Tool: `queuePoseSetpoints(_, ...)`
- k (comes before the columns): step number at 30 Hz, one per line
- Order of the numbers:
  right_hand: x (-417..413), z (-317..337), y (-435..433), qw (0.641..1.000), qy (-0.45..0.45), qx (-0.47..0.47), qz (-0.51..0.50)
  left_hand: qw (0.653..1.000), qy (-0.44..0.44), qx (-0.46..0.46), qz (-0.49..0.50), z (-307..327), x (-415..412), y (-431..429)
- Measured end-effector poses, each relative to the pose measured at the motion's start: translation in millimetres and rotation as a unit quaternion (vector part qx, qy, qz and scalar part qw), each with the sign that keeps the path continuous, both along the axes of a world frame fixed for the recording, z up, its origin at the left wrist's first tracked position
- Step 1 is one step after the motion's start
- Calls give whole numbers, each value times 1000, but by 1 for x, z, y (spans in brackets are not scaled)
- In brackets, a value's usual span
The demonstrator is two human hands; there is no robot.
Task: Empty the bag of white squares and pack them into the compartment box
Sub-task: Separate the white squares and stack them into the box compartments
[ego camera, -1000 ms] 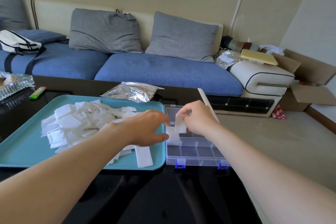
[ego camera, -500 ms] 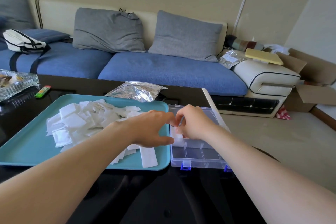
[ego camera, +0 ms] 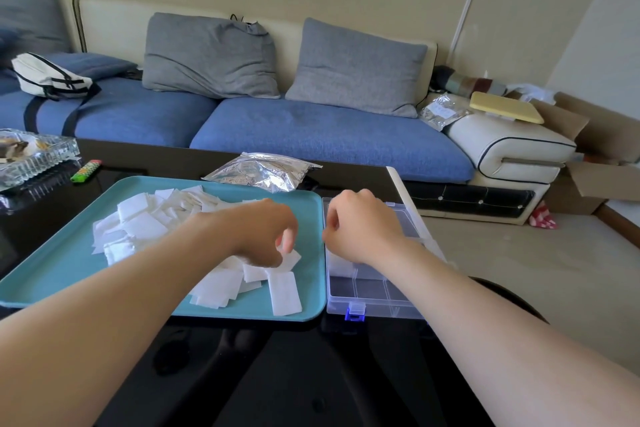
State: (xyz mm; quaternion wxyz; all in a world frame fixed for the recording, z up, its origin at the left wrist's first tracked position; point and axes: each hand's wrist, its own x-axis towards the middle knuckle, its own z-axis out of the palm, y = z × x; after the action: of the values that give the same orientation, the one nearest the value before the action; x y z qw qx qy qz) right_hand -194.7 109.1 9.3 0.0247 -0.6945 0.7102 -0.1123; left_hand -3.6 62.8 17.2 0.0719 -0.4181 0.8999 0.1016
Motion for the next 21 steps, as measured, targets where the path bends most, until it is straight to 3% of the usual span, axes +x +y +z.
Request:
queuePoseSetpoints(7, 23, -14, -1, 978, -47, 87, 183, 999, 4, 38, 17, -5, 4, -2)
queuePoseSetpoints(11, 32, -18, 1, 970, -8, 139, 198, 1000, -9, 26, -6, -5, 1, -2)
queuePoseSetpoints(21, 26, -10, -1, 968, -45, 162, 187, 999, 15, 46, -12, -3, 4, -2)
